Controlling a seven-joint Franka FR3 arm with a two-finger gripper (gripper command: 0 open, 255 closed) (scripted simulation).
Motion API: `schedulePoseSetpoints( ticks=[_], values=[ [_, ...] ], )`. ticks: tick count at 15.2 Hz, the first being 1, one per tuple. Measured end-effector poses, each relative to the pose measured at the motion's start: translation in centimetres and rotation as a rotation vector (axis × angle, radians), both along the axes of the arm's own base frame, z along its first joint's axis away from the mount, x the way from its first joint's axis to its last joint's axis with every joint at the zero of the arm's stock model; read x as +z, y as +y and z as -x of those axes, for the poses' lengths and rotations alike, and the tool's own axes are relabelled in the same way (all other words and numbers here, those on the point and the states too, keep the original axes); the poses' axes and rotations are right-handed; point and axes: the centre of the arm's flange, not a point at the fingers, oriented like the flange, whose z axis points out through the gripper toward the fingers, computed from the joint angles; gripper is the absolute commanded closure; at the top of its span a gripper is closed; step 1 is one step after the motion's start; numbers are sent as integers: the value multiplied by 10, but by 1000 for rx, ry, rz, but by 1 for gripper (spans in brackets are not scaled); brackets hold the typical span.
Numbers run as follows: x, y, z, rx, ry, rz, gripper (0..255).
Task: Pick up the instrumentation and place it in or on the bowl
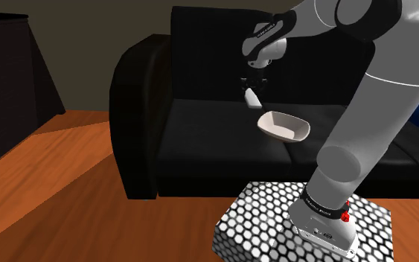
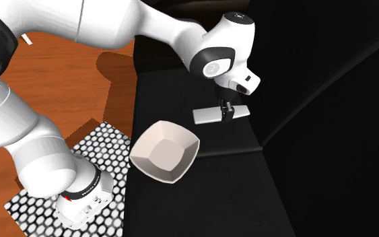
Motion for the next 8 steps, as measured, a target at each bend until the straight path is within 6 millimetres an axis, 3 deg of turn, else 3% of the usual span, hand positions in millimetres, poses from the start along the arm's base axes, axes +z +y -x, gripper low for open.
schedulePoseSetpoints(
  ticks=[8],
  values=[
    [44,-1,0,0,0,0,255]
  ],
)
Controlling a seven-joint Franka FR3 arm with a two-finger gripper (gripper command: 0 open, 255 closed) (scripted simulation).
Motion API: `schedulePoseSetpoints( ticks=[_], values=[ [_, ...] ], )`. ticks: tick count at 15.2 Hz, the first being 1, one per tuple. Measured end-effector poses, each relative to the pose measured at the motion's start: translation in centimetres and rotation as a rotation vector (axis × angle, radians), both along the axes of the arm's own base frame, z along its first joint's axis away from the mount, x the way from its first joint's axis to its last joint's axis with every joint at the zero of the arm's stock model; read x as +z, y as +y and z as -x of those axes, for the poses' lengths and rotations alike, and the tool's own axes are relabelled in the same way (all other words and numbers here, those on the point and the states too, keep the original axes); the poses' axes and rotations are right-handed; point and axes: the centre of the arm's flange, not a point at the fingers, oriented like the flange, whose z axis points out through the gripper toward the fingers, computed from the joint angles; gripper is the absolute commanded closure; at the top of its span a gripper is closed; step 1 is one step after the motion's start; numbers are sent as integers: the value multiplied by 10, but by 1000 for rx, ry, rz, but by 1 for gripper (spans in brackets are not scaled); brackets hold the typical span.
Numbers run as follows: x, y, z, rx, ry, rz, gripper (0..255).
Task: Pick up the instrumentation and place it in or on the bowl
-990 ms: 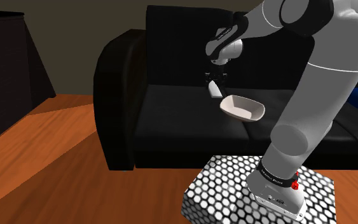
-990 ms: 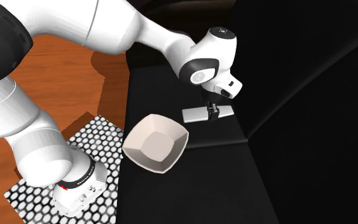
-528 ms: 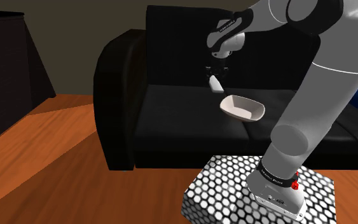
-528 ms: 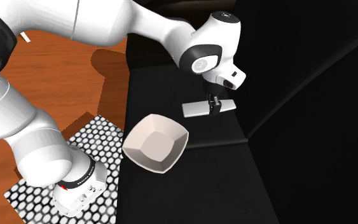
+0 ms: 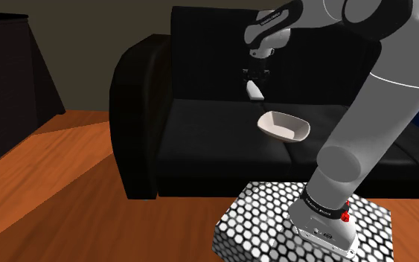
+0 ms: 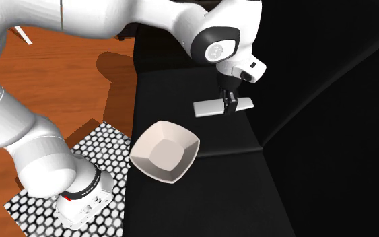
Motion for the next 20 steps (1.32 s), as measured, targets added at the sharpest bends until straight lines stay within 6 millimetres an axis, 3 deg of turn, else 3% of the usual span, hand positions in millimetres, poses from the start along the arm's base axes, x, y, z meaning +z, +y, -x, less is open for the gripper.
schedulePoseSetpoints(
  ticks=[4,20],
  values=[
    [11,8,14,0,0,0,255],
    [14,89,208,0,0,-1,255]
  ],
)
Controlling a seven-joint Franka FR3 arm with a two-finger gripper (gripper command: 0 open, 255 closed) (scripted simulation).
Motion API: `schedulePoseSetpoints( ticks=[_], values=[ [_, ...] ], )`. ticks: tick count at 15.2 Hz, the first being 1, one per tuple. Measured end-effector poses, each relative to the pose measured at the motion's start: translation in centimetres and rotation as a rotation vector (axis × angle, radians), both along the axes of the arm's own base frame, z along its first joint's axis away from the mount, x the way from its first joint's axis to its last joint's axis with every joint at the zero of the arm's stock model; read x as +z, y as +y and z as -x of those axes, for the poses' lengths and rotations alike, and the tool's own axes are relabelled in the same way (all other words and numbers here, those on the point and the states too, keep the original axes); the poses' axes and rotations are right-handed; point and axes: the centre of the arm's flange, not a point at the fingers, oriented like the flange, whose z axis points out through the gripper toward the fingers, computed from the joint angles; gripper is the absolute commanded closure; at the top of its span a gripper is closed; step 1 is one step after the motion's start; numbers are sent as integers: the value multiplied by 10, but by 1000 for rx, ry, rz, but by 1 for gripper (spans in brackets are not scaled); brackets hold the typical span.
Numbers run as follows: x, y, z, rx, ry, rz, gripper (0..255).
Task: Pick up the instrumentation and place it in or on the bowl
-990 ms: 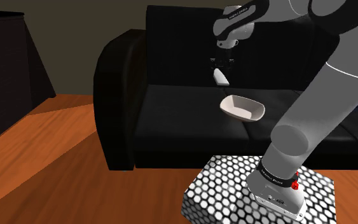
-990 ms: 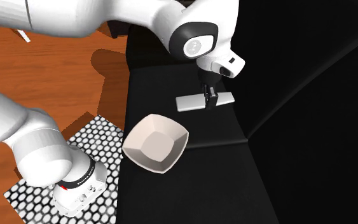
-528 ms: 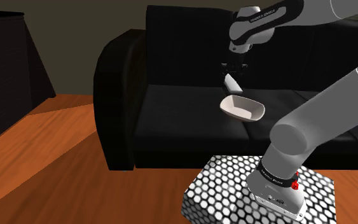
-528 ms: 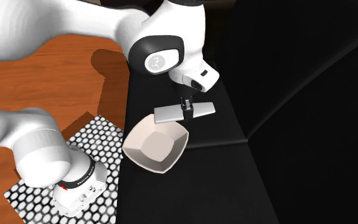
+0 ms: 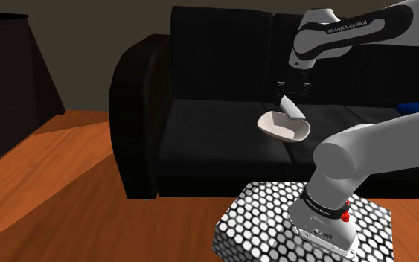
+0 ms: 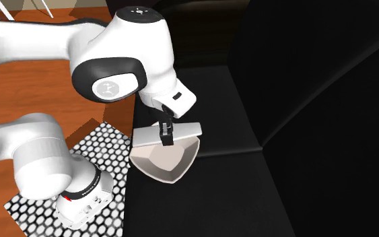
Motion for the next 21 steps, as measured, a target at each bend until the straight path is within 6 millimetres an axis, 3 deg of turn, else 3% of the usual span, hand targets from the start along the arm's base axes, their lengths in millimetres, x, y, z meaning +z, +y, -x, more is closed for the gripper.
schedulePoseSetpoints(
  ticks=[3,14,21],
  values=[
    [-9,8,15,0,0,1,255],
    [-66,11,16,0,1,1,255],
    [-71,11,17,0,1,1,255]
  ],
)
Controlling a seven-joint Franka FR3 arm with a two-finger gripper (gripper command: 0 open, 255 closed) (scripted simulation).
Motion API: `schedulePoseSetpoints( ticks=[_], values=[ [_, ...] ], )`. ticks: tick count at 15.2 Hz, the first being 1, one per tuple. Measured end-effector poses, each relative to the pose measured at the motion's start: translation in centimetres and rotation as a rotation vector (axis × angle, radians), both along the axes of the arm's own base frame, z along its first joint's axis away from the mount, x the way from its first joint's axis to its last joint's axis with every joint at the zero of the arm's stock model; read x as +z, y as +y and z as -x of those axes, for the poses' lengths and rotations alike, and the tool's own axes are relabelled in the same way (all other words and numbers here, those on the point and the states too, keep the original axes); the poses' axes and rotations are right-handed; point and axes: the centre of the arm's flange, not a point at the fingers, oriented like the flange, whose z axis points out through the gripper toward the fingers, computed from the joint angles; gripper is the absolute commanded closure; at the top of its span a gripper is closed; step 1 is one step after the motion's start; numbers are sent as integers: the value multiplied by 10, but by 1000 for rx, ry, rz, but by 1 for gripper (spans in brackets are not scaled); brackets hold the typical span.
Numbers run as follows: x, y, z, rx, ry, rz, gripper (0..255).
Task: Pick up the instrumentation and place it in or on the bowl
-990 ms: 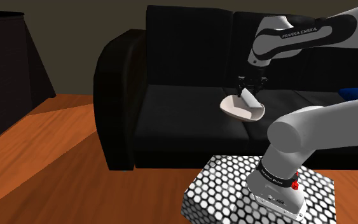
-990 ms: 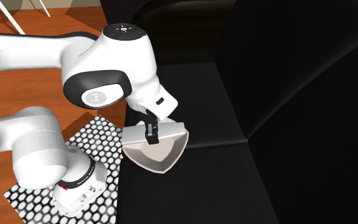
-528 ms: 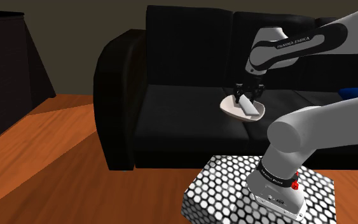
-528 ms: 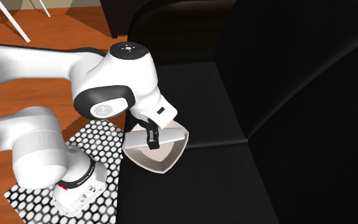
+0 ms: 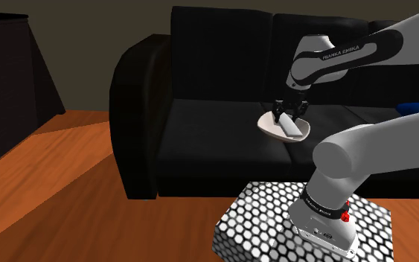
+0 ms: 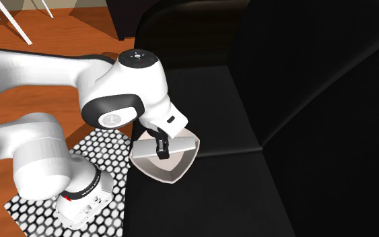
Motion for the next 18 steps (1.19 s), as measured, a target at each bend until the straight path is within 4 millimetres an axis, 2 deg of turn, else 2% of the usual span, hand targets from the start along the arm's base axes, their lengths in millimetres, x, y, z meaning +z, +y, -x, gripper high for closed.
schedulePoseSetpoints(
  ticks=[1,7,9,11,12,18],
  values=[
    [0,0,0,0,0,0,0],
    [0,0,0,0,0,0,0],
    [16,0,0,0,-2,1,0],
    [41,1,-1,0,-2,2,0],
    [46,2,0,0,-1,1,0],
    [50,2,1,0,0,0,0]
  ],
)
